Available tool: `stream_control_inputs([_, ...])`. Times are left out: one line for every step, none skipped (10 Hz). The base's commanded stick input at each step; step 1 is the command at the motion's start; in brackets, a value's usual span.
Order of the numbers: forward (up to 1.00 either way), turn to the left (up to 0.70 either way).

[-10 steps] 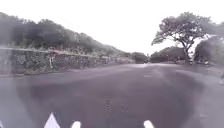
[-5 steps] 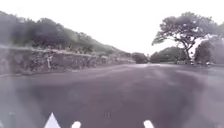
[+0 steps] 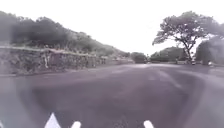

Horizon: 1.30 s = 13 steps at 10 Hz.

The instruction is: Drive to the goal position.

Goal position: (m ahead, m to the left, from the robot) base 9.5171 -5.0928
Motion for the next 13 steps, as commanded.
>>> stream_control_inputs([0.7,0.0])
stream_control_inputs([0.7,0.0])
stream_control_inputs([0.7,0.0])
stream_control_inputs([0.7,0.0])
stream_control_inputs([0.7,0.0])
stream_control_inputs([0.7,0.0])
stream_control_inputs([0.7,0.0])
stream_control_inputs([0.7,0.0])
stream_control_inputs([0.7,0.0])
stream_control_inputs([0.7,0.0])
stream_control_inputs([0.7,0.0])
stream_control_inputs([0.7,0.0])
stream_control_inputs([0.7,-0.01])
